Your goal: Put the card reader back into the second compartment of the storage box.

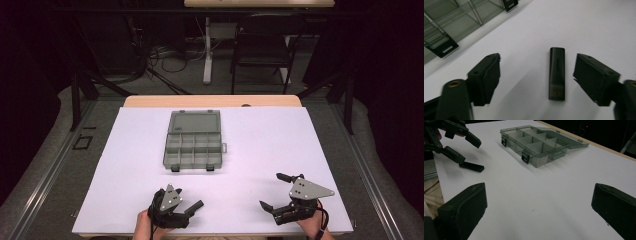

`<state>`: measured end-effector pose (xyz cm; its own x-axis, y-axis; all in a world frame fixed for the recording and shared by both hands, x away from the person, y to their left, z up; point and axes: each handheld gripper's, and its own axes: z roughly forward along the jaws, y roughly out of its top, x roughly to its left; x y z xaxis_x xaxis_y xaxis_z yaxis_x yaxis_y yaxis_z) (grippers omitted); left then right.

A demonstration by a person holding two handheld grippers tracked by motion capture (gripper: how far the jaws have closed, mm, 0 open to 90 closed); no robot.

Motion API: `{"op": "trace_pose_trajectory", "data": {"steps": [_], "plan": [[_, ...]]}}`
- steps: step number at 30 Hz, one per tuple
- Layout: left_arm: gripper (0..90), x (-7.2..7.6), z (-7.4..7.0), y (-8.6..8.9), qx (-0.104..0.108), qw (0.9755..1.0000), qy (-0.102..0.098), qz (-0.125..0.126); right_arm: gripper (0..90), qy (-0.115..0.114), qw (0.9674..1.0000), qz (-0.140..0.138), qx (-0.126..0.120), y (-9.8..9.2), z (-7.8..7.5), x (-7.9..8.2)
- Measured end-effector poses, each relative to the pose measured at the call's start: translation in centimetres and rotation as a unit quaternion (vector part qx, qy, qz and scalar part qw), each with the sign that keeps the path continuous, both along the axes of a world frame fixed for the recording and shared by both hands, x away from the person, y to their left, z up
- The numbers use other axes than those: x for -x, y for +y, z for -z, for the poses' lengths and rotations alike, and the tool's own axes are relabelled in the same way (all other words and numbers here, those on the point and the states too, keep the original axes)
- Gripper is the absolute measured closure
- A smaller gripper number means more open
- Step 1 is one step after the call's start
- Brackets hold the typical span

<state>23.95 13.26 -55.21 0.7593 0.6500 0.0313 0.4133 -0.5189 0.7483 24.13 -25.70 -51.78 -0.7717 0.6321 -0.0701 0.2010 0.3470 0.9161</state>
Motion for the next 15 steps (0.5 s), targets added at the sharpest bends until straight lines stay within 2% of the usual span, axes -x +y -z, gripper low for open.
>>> {"op": "trace_pose_trajectory", "data": {"steps": [5, 15], "plan": [[33.3, 0.29, 0.17, -0.18, 0.003, 0.9999, -0.001, 0.012, 0.0, 0.001, 1.0000, 0.001, 0.000, -0.06, 0.03, -0.05], [51.2, 0.57, 0.63, -0.66, -0.002, 0.9995, 0.017, 0.026, 0.0, 0.003, 1.0000, -0.001, 0.002, 0.05, 0.15, -0.11]]}}
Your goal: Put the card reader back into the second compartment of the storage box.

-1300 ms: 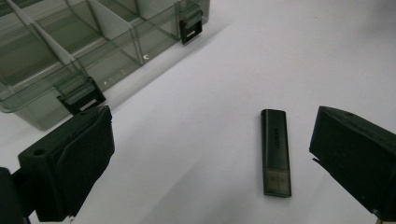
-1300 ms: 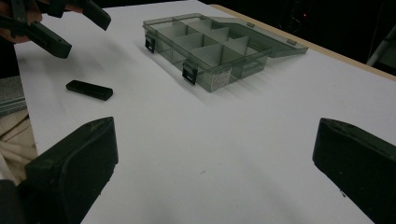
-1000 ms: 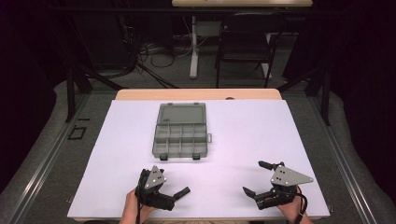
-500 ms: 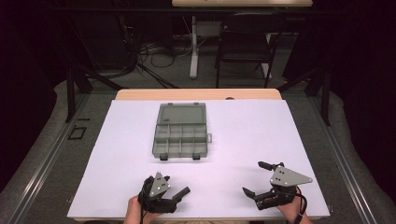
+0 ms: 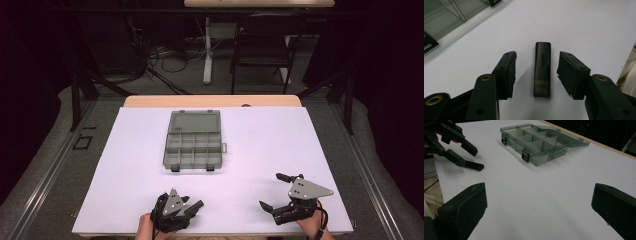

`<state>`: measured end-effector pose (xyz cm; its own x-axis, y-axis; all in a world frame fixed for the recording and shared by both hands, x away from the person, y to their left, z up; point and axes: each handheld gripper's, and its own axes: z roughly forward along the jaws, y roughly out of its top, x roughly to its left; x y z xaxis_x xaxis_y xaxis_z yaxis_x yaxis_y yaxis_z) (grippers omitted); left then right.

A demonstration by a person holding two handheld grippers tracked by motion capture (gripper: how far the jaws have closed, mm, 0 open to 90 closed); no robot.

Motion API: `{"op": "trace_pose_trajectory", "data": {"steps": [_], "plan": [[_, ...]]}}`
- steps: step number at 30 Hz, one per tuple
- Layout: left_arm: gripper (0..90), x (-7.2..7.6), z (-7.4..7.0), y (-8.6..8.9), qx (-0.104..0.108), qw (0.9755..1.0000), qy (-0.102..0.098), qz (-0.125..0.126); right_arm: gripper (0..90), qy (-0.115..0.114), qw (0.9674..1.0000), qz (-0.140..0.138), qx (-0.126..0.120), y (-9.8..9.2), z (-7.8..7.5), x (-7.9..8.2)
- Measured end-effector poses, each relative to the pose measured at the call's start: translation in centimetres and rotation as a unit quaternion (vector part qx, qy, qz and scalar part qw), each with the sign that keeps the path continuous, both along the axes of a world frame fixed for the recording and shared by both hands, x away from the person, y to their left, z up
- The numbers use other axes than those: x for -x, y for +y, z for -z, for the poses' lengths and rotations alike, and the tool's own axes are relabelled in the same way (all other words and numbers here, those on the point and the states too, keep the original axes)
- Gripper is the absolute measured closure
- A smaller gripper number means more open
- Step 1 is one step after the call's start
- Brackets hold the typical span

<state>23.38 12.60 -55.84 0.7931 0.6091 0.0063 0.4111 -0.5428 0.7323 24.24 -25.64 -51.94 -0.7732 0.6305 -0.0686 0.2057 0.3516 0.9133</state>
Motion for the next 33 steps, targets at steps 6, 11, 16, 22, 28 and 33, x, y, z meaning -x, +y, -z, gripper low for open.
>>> {"op": "trace_pose_trajectory", "data": {"steps": [6, 11, 16, 22, 28, 33], "plan": [[60.7, -0.03, 0.25, -0.23, -0.003, 0.9999, 0.006, 0.008, 0.0, -0.001, 1.0000, 0.000, 0.002, 0.00, 0.02, 0.01], [64.9, -0.08, 0.40, -0.36, -0.005, 0.9999, 0.011, 0.012, 0.0, -0.001, 1.0000, -0.001, 0.004, 0.02, 0.03, 0.01], [68.6, -0.13, 0.46, -0.37, -0.004, 0.9998, 0.012, 0.015, 0.0, 0.002, 1.0000, -0.001, 0.005, -0.02, 0.08, -0.04], [73.0, -0.25, 0.50, -0.27, 0.003, 0.9997, 0.020, 0.015, 0.0, 0.003, 1.0000, -0.003, 0.006, -0.01, 0.10, -0.04], [73.2, -0.33, 0.47, -0.24, -0.001, 0.9996, 0.018, 0.021, 0.1, 0.004, 1.0000, -0.002, 0.007, 0.04, 0.11, -0.03], [73.6, -0.55, 0.38, -0.17, 0.000, 0.9993, 0.023, 0.028, 0.1, 0.003, 1.0000, -0.002, 0.008, 0.04, 0.12, -0.03]]}}
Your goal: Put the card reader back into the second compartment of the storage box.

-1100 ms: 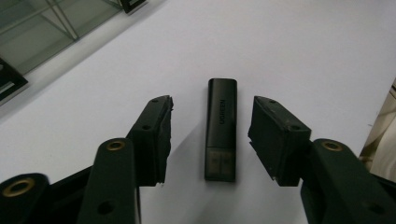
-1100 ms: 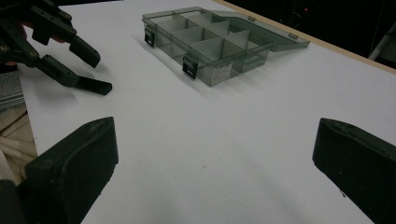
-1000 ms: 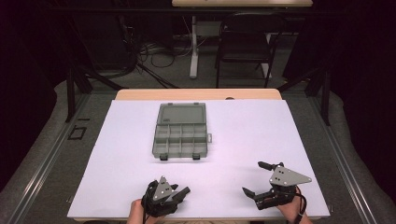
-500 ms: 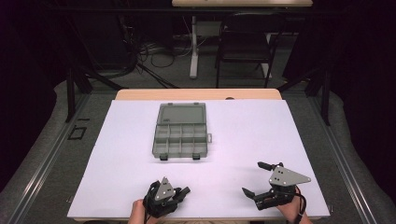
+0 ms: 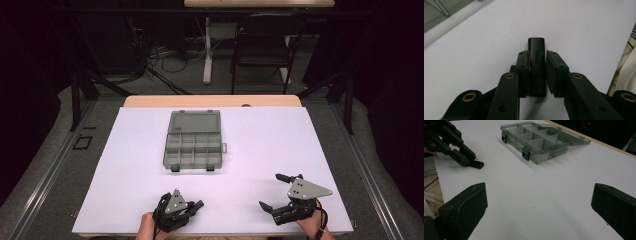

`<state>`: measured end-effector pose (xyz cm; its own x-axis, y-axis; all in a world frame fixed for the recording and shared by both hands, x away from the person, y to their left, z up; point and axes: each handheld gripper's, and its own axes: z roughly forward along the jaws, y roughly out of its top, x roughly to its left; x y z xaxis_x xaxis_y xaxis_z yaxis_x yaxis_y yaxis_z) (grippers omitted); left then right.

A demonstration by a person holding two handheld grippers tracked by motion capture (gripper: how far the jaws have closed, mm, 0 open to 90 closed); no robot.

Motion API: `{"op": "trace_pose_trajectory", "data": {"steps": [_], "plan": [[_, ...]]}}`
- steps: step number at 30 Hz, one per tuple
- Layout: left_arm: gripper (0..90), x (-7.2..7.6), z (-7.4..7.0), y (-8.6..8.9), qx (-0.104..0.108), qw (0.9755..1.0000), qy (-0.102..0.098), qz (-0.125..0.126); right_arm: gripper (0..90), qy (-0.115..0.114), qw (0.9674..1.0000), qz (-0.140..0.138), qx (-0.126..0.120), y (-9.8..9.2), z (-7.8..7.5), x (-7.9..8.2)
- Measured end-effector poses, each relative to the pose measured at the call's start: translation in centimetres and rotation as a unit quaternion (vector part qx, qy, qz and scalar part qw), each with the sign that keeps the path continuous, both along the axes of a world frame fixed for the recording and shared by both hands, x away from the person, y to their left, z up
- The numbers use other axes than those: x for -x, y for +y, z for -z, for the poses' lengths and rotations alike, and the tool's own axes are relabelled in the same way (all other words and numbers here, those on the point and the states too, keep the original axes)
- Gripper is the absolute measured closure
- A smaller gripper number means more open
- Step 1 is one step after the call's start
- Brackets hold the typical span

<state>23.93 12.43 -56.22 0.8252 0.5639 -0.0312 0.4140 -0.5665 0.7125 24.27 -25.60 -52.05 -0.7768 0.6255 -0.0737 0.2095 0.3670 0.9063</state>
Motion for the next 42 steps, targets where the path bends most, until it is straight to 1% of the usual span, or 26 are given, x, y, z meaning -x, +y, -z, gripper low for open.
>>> {"op": "trace_pose_trajectory", "data": {"steps": [3, 6, 14, 17, 20, 28, 36, 42], "plan": [[73.8, 0.0, -0.1, 0.0, 0.004, 1.0000, 0.003, 0.007, 0.1, 0.000, 1.0000, 0.000, 0.000, 0.0, 0.0, 0.0], [73.8, 0.0, -0.2, 0.0, 0.007, 0.9999, 0.001, 0.010, 0.1, 0.001, 1.0000, 0.001, 0.000, -0.1, 0.0, 0.0], [73.8, -0.1, -0.6, 0.3, 0.015, 0.9998, -0.001, 0.011, 0.1, 0.000, 1.0000, 0.001, 0.001, 0.0, 0.0, 0.0], [73.8, -0.1, -0.8, 0.4, 0.019, 0.9998, -0.001, 0.008, 0.1, 0.000, 1.0000, 0.001, 0.001, 0.0, 0.0, 0.0], [73.8, -0.3, -1.0, 0.6, 0.020, 0.9998, -0.007, 0.007, 0.1, 0.001, 1.0000, 0.002, 0.001, 0.0, 0.0, 0.0], [73.8, -0.6, -1.6, 1.2, 0.031, 0.9994, -0.014, -0.004, 0.1, 0.002, 1.0000, 0.002, 0.002, 0.0, 0.1, -0.1], [73.8, -0.7, -2.1, 1.2, 0.032, 0.9993, -0.021, -0.001, 0.1, 0.002, 1.0000, 0.001, 0.002, 0.1, 0.1, -0.1], [73.8, -1.0, -2.4, 1.5, 0.037, 0.9989, -0.026, -0.010, 0.1, 0.004, 1.0000, 0.001, 0.004, 0.2, 0.1, -0.2]]}}
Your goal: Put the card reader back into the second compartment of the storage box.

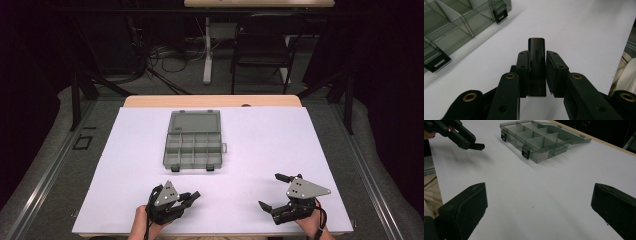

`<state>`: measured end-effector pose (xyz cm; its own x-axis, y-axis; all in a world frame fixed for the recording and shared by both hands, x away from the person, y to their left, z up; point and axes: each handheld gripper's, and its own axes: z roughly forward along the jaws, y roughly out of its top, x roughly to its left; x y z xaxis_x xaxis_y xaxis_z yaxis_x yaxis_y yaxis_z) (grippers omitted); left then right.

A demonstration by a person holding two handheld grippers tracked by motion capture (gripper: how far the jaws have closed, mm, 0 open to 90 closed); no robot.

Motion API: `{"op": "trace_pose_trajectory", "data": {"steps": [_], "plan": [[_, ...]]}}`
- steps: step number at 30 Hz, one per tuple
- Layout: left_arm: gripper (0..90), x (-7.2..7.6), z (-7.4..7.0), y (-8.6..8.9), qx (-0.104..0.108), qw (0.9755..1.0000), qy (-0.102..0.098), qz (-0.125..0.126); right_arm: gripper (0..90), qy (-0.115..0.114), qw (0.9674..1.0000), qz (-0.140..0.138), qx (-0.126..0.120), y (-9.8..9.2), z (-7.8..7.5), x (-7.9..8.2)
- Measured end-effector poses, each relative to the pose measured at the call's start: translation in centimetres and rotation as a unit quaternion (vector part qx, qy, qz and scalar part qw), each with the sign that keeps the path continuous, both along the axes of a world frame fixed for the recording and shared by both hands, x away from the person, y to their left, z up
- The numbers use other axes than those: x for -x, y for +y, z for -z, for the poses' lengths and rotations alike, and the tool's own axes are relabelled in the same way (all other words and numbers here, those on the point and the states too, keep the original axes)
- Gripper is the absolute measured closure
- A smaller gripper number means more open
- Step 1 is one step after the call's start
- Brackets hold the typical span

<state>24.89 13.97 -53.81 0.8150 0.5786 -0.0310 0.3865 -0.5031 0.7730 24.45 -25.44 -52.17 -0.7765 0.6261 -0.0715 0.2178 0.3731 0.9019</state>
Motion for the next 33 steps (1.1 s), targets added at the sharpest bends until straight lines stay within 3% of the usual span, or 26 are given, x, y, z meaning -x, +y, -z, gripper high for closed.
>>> {"op": "trace_pose_trajectory", "data": {"steps": [33], "plan": [[73.8, -1.9, -1.8, 1.4, 0.013, 0.9985, -0.037, -0.038, 0.3, 0.003, 0.9999, -0.005, 0.010, 0.5, 0.2, -0.2]]}}
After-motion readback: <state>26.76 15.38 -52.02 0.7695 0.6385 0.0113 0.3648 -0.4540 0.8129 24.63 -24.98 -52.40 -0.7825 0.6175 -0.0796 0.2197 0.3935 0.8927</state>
